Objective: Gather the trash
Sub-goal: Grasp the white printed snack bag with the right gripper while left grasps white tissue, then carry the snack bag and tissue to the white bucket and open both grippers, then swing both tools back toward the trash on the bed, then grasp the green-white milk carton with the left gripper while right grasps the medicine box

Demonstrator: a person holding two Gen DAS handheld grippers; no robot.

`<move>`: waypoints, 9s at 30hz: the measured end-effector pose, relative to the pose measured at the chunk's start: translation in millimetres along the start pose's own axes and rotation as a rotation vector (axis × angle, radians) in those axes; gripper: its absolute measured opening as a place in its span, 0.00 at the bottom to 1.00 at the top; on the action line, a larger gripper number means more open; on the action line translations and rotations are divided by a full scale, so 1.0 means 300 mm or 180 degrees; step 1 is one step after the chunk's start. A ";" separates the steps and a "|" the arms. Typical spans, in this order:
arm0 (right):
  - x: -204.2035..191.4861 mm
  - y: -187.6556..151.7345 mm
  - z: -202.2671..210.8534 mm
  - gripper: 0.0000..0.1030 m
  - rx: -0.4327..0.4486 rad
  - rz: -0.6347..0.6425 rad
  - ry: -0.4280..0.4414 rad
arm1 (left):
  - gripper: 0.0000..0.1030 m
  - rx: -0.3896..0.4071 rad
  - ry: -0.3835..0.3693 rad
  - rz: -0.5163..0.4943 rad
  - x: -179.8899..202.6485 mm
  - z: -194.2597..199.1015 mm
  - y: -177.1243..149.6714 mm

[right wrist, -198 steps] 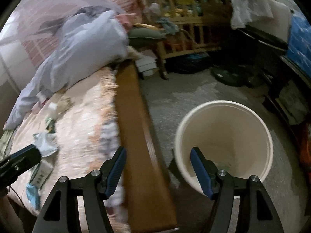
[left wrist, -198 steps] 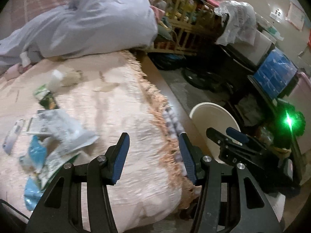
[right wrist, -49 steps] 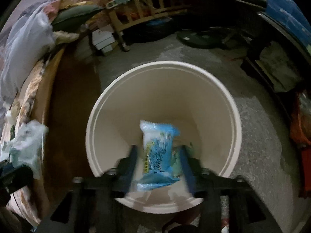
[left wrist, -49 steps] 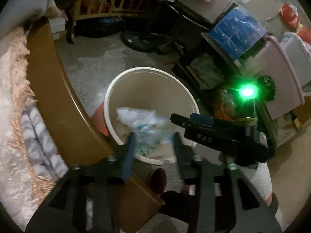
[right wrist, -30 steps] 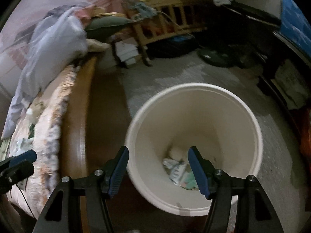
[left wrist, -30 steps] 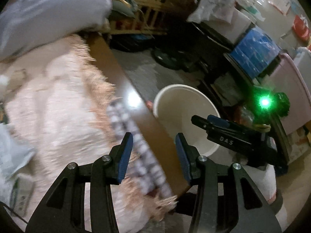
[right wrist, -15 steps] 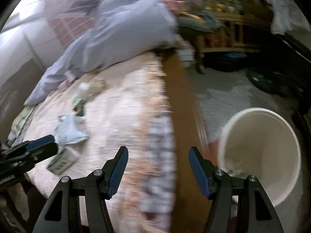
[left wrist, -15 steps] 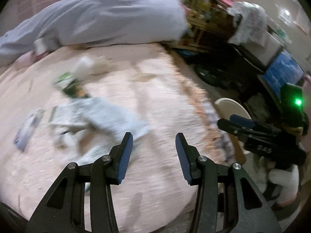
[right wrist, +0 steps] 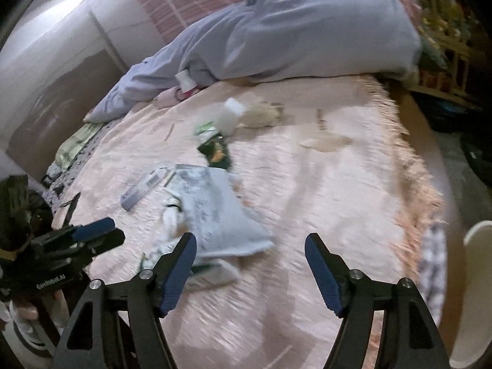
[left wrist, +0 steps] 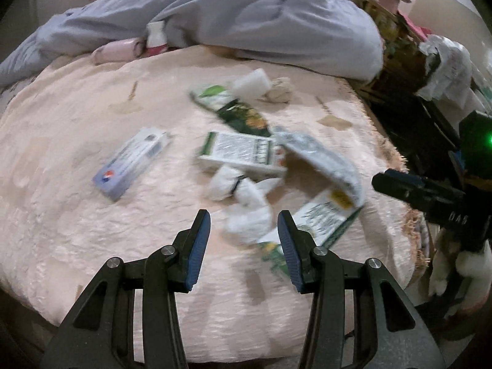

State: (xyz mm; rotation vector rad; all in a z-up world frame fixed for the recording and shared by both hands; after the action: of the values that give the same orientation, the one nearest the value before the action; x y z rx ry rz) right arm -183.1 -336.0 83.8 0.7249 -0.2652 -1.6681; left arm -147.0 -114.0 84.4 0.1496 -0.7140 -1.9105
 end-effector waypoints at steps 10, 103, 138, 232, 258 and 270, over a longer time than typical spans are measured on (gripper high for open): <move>-0.071 0.076 -0.170 0.76 -0.0244 0.0226 0.0141 | 0.42 -0.0152 -0.0221 0.0301 -0.067 -0.067 0.005; 0.436 -0.235 0.474 0.50 0.0637 -0.0479 -0.0712 | 0.14 0.0072 -0.0791 -0.0867 0.774 -0.076 0.009; 1.029 -0.414 0.558 0.50 0.0647 -0.1655 -0.1459 | 0.14 -0.0367 -0.1337 -0.1370 1.335 -0.405 -0.024; 0.040 -0.207 0.112 0.69 0.0212 0.0194 -0.0646 | 0.46 0.0107 0.0212 -0.0211 0.160 -0.043 0.014; 0.064 -0.196 0.025 0.69 0.0014 0.0078 -0.0681 | 0.61 -0.0415 -0.0423 -0.1258 0.295 -0.258 -0.014; 0.009 -0.119 -0.029 0.69 0.0004 0.0143 -0.0479 | 0.55 -0.0454 -0.0375 -0.0308 0.035 -0.193 0.012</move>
State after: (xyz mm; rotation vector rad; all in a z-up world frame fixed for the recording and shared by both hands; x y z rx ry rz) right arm -206.8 -328.3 56.7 0.5910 -0.3861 -1.6821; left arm -125.0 -147.9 41.3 -0.0186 -0.6558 -2.0687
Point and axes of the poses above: each gripper's, at about its wrist camera, not at the fingertips, and z roughly against the way its jaws point, x to its right, y to its top, the point moved 3 cm from there along -z, roughly the way its jaws point, and after that the axes turned 1 degree about -y, right-handed, at the moved point
